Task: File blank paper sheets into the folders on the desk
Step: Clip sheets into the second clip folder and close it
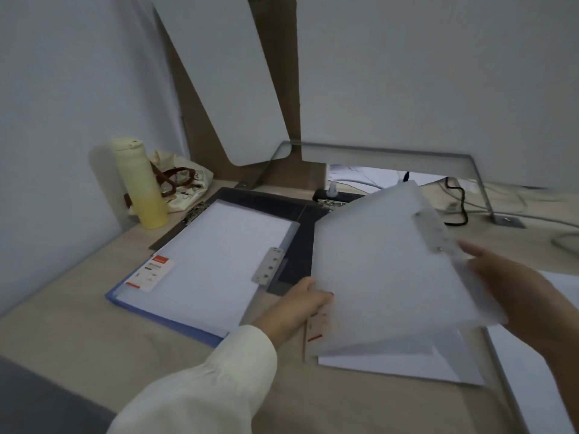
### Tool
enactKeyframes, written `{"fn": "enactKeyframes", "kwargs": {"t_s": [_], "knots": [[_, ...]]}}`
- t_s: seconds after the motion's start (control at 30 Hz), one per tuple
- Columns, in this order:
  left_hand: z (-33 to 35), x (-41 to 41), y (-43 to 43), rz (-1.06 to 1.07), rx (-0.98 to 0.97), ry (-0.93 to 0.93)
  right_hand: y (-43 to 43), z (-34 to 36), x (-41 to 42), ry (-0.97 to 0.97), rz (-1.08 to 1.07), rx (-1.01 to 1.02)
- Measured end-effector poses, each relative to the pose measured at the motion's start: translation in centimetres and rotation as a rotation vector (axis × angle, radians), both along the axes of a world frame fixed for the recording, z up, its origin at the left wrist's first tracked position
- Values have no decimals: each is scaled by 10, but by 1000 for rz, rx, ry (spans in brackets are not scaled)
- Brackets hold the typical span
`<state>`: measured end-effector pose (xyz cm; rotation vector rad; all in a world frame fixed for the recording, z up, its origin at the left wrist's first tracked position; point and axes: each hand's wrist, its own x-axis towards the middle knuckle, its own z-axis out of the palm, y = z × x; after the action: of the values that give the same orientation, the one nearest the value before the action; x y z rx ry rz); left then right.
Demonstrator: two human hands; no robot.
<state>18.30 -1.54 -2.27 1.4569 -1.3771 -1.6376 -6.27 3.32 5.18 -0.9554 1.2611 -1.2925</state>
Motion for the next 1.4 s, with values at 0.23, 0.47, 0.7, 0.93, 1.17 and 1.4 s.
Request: {"fn": "enactKeyframes", "kwargs": {"t_s": [0.23,0.47,0.7,0.93,1.17,1.4], "knots": [[-8,-15,11,108,109,103,3,-60,-14,339,-111,256],[18,0,11,190,-49,90,2,-61,-2,323,-73,187],[60,69,-11,191,-229,-108,-17,-61,46,-55,73,169],[75,178,-21,364,-143,-84,-40,-65,145,-225,187,117],[34,261,-22,706,-170,-158,-63,-77,234,-281,140,171],[-8,288,-22,572,24,-360,-59,-97,257,-137,129,180]]}}
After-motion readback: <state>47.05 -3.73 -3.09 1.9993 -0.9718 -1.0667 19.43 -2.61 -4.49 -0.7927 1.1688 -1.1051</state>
